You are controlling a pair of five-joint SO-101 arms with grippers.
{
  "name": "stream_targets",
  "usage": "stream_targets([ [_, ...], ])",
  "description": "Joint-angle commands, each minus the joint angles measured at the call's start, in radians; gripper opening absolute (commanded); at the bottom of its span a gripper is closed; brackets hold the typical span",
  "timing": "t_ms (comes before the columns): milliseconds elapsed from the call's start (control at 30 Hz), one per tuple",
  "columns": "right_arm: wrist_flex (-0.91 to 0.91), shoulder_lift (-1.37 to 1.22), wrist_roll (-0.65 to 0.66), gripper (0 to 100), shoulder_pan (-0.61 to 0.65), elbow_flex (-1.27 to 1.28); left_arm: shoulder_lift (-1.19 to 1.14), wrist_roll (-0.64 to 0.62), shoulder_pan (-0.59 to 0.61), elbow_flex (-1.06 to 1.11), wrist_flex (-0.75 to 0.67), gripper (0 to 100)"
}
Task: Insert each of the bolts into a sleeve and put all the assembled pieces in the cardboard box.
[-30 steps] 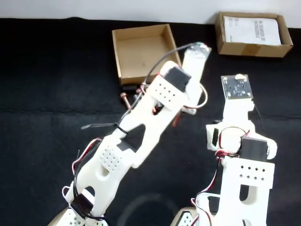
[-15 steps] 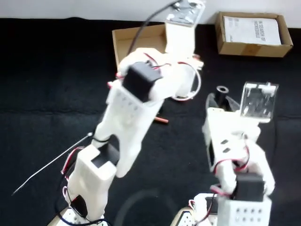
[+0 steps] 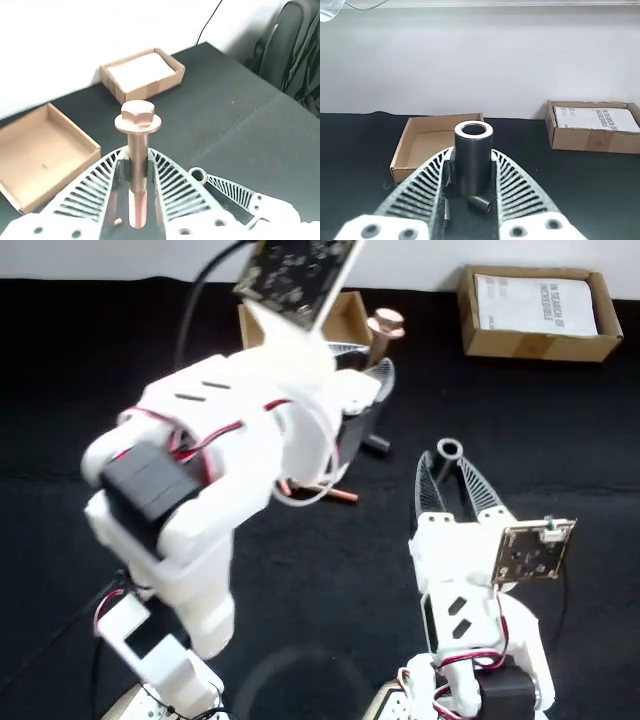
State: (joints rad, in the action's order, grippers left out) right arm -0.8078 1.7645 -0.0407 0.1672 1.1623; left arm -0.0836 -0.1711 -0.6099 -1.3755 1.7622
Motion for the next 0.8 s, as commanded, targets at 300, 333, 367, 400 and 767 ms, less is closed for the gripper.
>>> stream_targets([
  [300,0.024,0.038,-0.009,0.7,0.007,0.039,0.205,0.008,0.168,-0.027,0.005,1],
  [333,0.024,0.038,-0.009,0.7,0.007,0.039,0.219,0.008,0.171,-0.027,0.005,1],
  [367,0.024,0.038,-0.009,0.7,0.007,0.039,0.232,0.008,0.174,-0.025,0.005,1],
  [400,0.024,0.038,-0.009,0.7,0.012,0.039,0.245,0.008,0.174,-0.019,0.006,1],
  [767,0.024,0.031,-0.098,0.7,0.054,0.044,0.624,0.008,0.174,0.478,0.0,1],
])
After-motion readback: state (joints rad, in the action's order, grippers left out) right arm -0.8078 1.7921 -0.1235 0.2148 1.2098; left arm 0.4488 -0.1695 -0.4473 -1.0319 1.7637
